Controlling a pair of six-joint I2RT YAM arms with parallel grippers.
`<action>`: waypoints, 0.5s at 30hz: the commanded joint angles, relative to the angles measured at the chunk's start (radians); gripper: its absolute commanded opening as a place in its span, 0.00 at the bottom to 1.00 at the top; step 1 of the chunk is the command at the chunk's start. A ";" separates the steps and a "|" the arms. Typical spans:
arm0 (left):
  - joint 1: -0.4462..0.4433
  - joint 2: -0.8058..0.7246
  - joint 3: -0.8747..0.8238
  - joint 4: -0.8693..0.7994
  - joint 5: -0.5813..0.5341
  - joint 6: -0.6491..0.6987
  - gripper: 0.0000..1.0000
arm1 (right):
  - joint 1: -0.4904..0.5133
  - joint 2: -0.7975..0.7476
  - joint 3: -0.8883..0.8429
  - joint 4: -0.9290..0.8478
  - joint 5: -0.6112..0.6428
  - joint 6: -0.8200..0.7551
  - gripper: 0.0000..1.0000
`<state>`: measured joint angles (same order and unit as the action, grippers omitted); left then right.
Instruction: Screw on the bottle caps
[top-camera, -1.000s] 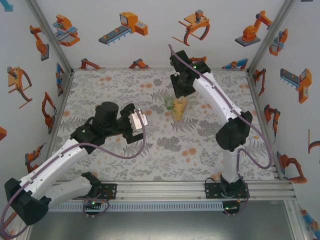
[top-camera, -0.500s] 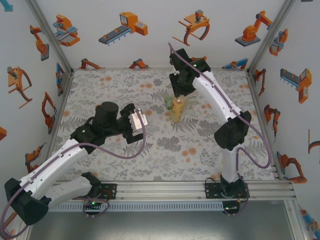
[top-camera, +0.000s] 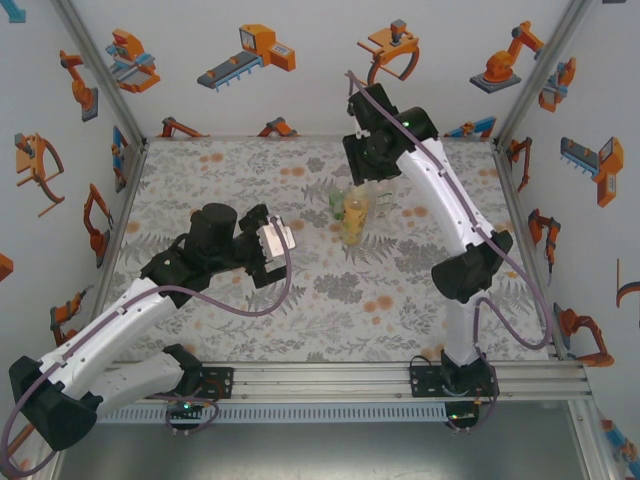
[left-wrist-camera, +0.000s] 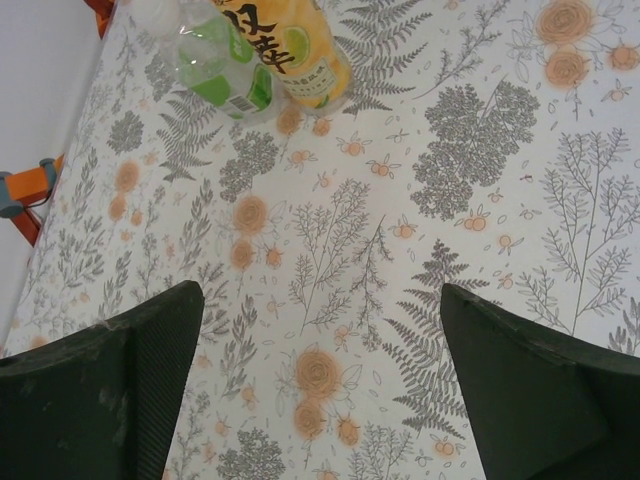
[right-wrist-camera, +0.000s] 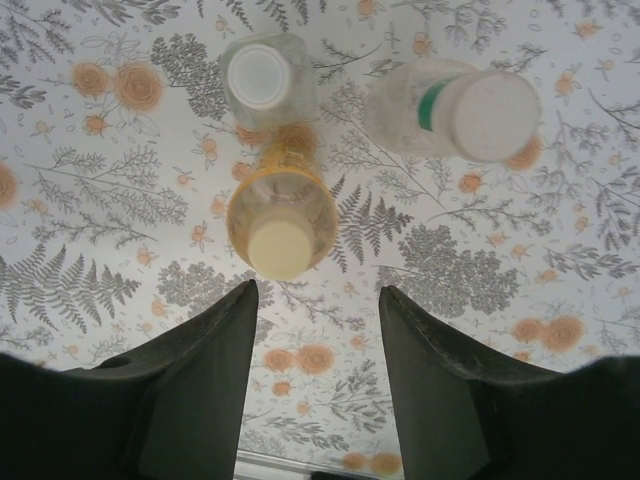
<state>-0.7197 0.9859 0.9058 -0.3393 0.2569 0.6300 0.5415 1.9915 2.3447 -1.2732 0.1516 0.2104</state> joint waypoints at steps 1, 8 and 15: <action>0.011 -0.003 -0.012 0.054 -0.036 -0.065 1.00 | -0.037 -0.091 -0.036 -0.032 0.071 -0.017 0.57; 0.058 0.023 -0.009 0.168 -0.163 -0.239 0.97 | -0.129 -0.269 -0.332 0.087 0.160 -0.016 0.88; 0.096 0.078 -0.041 0.232 -0.404 -0.373 0.97 | -0.273 -0.491 -0.785 0.379 0.134 -0.025 0.99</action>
<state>-0.6445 1.0538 0.8913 -0.1726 -0.0177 0.3496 0.3107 1.5642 1.6810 -1.0519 0.2821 0.1993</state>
